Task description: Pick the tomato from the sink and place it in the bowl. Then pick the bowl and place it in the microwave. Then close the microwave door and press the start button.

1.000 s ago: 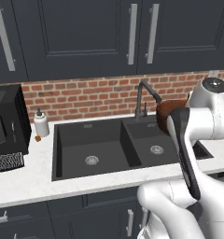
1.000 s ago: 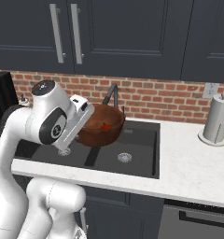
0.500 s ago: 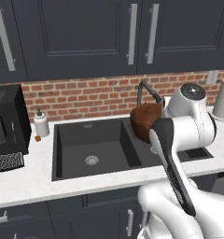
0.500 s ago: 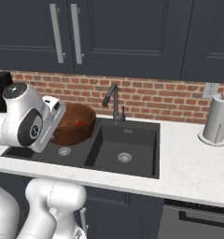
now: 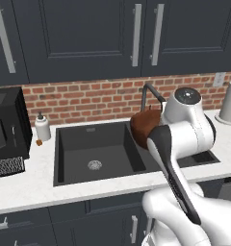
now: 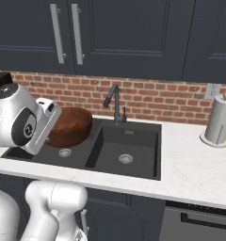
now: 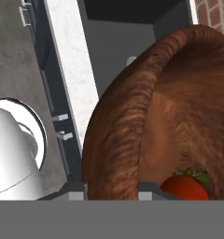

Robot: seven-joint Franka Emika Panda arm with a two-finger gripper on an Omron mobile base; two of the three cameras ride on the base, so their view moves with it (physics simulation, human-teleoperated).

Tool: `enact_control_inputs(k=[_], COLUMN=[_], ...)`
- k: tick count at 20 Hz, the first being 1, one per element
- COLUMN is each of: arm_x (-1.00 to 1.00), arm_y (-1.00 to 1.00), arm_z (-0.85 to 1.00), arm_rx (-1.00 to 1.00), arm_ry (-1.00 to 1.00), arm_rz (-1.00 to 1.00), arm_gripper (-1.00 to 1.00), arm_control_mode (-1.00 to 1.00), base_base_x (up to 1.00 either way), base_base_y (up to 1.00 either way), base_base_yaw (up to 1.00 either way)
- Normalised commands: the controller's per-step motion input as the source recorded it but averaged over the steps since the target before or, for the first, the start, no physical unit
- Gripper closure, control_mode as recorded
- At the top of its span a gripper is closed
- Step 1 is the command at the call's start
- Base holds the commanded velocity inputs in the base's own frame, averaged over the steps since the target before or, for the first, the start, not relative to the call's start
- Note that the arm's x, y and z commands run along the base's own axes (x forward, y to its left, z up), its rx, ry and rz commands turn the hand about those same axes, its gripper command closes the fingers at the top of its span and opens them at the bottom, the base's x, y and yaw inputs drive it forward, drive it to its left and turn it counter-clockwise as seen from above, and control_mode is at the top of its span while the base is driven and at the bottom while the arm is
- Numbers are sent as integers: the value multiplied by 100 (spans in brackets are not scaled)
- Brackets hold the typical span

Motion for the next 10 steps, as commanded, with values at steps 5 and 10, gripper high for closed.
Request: enact_control_inputs(k=[5,10], arm_x=[0,0], arm_y=[0,1], arm_z=[0,0], arm_rx=[-1,0], arm_ry=[6,0], arm_rz=[0,0], arm_gripper=[100,100], arm_control_mode=[-100,100], base_base_x=[0,-48], base_base_y=[0,0], base_base_yaw=[0,0])
